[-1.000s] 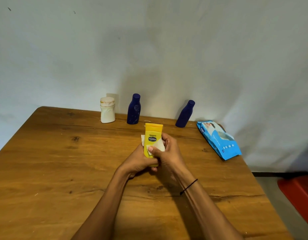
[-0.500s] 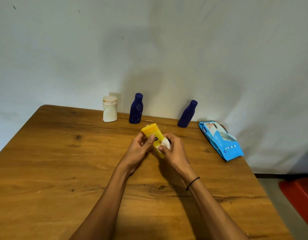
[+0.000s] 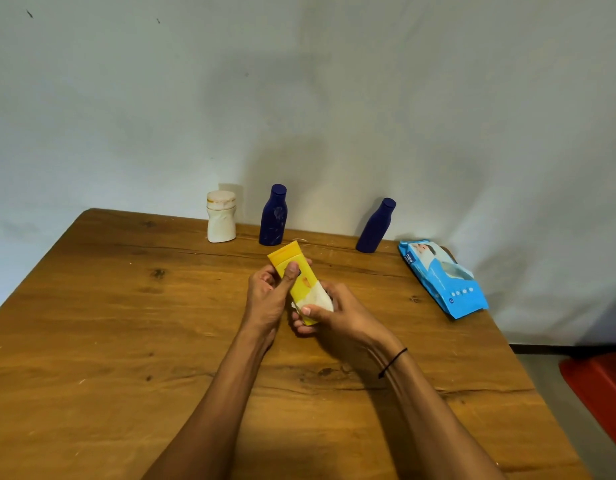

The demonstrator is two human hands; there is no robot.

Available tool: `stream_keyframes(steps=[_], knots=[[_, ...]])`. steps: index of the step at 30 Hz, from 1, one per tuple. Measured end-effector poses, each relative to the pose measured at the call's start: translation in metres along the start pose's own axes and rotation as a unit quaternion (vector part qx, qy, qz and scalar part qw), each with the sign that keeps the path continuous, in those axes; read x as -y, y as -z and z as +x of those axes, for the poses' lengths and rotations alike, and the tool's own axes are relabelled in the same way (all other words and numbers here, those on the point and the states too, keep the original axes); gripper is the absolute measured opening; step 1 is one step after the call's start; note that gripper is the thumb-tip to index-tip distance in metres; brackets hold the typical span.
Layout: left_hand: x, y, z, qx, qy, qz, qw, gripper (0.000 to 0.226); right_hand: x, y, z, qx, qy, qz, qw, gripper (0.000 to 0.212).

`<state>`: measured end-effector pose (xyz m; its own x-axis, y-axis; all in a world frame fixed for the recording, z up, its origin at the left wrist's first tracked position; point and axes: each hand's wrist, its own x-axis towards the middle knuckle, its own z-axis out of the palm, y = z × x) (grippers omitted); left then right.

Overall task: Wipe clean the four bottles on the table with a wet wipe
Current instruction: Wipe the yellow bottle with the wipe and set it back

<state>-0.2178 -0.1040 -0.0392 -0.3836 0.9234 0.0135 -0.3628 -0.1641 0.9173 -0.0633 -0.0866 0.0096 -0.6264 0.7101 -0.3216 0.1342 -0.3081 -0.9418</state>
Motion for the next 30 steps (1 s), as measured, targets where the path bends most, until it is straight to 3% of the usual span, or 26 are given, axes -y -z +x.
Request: stream_keyframes(steps=[4,7,10,13,16,19,21,26,30], knots=[[0.002,0.007,0.005,-0.039,0.002,-0.016,0.999,0.048,-0.005,0.002,-0.001,0.022,0.006,0.084,0.996,0.04],[0.003,0.007,0.007,-0.067,-0.009,-0.03,0.997,0.073,-0.009,-0.003,-0.001,-0.059,0.028,0.018,0.998,0.027],[0.006,0.008,0.008,-0.077,-0.014,-0.028,0.997,0.079,-0.018,-0.01,0.004,-0.138,0.057,0.008,0.989,0.017],[0.006,0.006,0.007,-0.088,-0.016,-0.011,0.996,0.071,-0.03,-0.018,0.014,-0.19,0.071,0.095,0.974,0.018],[0.007,0.002,0.004,-0.089,-0.035,0.025,0.995,0.046,-0.036,-0.023,0.023,-0.236,0.069,0.16,0.956,0.022],[0.005,-0.003,0.0,-0.09,-0.064,0.053,0.992,0.024,-0.037,-0.026,0.03,-0.279,0.071,0.195,0.938,0.017],[0.008,-0.004,0.0,-0.092,-0.067,0.064,0.991,0.021,-0.039,-0.024,0.037,-0.315,0.067,0.195,0.926,0.017],[0.014,-0.004,0.0,-0.134,-0.051,0.085,0.986,0.048,-0.045,-0.015,0.048,-0.366,0.071,0.14,0.917,0.03],[0.01,-0.007,0.002,-0.151,-0.052,0.079,0.984,0.053,-0.047,-0.009,0.04,-0.389,0.112,-0.028,0.914,0.015]])
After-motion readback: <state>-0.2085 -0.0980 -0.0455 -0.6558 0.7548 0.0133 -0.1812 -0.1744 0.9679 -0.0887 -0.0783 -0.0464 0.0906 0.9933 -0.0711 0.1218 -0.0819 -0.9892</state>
